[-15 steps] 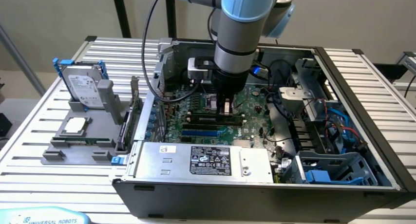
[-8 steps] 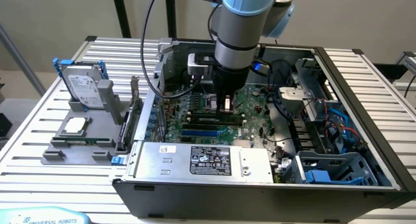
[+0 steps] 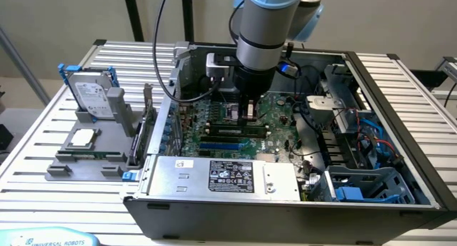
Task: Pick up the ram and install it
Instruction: 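Insert the ram into the slot, then press down the ram until it locks into place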
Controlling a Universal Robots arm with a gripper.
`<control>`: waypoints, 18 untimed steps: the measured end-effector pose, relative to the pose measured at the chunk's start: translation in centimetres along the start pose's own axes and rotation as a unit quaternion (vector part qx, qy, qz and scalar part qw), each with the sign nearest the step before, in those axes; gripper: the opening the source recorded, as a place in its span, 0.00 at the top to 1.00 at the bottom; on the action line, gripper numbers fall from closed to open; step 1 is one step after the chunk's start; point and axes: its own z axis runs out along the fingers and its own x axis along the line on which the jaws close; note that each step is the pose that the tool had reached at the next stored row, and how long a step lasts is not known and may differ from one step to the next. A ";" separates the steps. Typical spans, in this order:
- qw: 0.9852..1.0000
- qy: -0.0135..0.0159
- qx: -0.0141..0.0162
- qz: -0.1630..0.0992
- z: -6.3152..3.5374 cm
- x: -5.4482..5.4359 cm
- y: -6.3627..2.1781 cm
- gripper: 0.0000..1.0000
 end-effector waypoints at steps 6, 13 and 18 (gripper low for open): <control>1.000 -0.004 0.000 0.000 -0.10 0.0 0.00 0.89; 1.000 -0.004 0.000 0.000 -0.27 0.0 0.01 0.89; 1.000 -0.004 0.000 0.000 -0.34 0.0 0.01 0.89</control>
